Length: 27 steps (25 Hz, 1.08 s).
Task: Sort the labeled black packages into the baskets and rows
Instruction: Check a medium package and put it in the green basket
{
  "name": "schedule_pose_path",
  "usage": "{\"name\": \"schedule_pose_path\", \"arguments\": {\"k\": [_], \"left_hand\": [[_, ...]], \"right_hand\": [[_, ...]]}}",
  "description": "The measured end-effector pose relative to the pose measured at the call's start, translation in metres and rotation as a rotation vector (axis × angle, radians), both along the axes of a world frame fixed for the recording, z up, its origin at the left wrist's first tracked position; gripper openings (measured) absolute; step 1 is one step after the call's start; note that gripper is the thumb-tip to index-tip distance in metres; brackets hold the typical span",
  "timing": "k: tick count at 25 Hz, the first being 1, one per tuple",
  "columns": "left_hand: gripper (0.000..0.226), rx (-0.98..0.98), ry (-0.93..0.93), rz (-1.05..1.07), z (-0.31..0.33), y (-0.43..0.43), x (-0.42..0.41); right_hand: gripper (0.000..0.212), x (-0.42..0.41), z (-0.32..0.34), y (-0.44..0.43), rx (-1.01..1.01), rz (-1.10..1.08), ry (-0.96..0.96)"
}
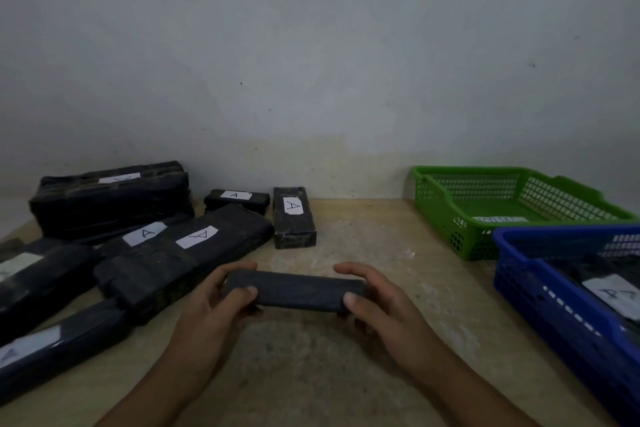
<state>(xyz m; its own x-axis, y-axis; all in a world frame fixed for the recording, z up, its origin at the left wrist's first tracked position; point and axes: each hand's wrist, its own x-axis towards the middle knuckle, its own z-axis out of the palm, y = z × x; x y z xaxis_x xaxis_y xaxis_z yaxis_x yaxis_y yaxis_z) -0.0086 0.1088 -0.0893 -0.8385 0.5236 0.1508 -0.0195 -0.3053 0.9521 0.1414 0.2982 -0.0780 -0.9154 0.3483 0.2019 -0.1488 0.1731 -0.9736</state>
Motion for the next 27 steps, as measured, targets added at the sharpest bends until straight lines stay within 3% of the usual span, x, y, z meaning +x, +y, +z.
{"name": "schedule_pose_path", "arguments": {"k": [3,7,10,13,17,21,27], "left_hand": [[0.047,0.003,0.005,0.001,0.001,0.000,-0.002],[0.066,-0.039,0.099,-0.088,0.005,0.000,0.008],[0.045,-0.057,0.108,-0.072,0.007,0.000,0.012],[0.051,-0.093,0.161,-0.078,0.009,0.000,0.015],[0.024,-0.121,0.159,-0.058,0.008,0.002,0.015],[0.027,-0.113,0.140,-0.045,0.011,0.002,0.017],[0.030,-0.080,0.127,-0.009,0.007,0.001,0.011]], "right_hand": [[0.031,-0.001,0.000,-0.004,0.117,0.000,0.042],[0.023,-0.001,0.007,-0.003,0.155,-0.099,0.030],[0.031,-0.002,0.008,-0.005,0.127,-0.157,-0.001],[0.040,-0.005,0.006,-0.006,0.125,-0.217,-0.045],[0.046,-0.006,0.003,-0.004,0.194,-0.258,-0.012],[0.047,-0.006,0.000,-0.003,0.181,-0.230,-0.035],[0.031,-0.003,0.002,-0.005,0.105,-0.162,-0.088]]}}
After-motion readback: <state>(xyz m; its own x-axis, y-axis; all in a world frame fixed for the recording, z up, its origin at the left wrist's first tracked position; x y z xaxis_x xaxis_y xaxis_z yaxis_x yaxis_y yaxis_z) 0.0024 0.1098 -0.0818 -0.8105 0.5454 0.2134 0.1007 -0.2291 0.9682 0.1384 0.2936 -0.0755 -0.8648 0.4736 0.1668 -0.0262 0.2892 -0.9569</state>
